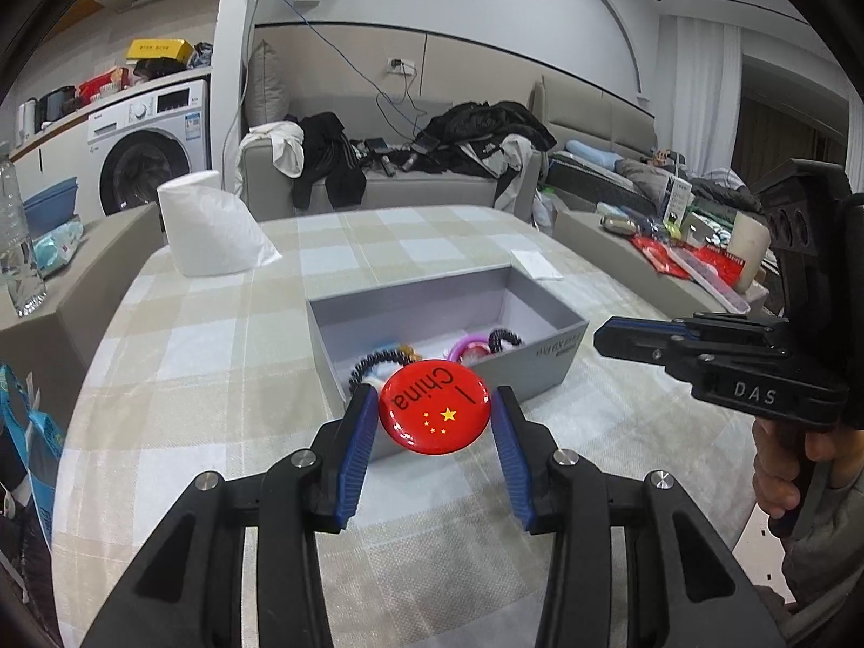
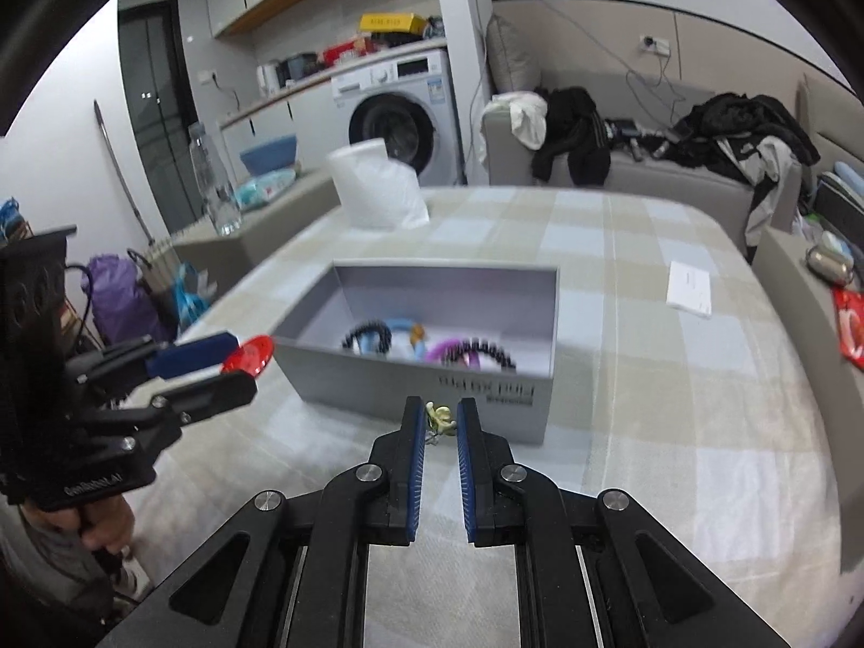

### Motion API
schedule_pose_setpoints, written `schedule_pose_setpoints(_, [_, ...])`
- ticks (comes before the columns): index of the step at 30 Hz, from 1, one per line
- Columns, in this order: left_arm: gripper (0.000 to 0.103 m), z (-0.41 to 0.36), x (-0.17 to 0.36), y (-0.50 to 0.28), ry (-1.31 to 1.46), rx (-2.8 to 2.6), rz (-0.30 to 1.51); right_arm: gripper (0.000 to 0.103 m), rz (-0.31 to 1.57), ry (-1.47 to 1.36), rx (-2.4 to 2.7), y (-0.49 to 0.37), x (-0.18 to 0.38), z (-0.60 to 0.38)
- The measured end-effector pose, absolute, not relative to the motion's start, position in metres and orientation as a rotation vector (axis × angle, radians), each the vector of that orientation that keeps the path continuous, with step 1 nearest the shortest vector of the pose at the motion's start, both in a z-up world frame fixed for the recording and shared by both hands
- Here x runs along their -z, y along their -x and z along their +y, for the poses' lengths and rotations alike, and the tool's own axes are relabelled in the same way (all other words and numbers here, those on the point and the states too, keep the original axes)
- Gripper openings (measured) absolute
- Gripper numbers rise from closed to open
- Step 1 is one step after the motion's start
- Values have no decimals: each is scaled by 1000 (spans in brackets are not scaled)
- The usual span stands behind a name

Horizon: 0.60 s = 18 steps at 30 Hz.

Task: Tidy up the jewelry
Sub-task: 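Carry the badge and yellow charm over the grey box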

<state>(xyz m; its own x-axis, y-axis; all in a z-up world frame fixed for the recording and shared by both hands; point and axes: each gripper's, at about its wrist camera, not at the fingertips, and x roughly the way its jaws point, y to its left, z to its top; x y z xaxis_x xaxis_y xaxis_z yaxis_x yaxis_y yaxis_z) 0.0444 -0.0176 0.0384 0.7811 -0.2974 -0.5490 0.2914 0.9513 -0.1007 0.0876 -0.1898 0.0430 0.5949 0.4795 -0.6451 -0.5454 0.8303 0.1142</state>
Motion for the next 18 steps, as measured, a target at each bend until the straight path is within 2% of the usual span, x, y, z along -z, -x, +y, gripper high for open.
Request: schedule_pose_setpoints(18, [38,-13,-58,-73,11,261,506,11,578,18,-626,-107,-76,-192])
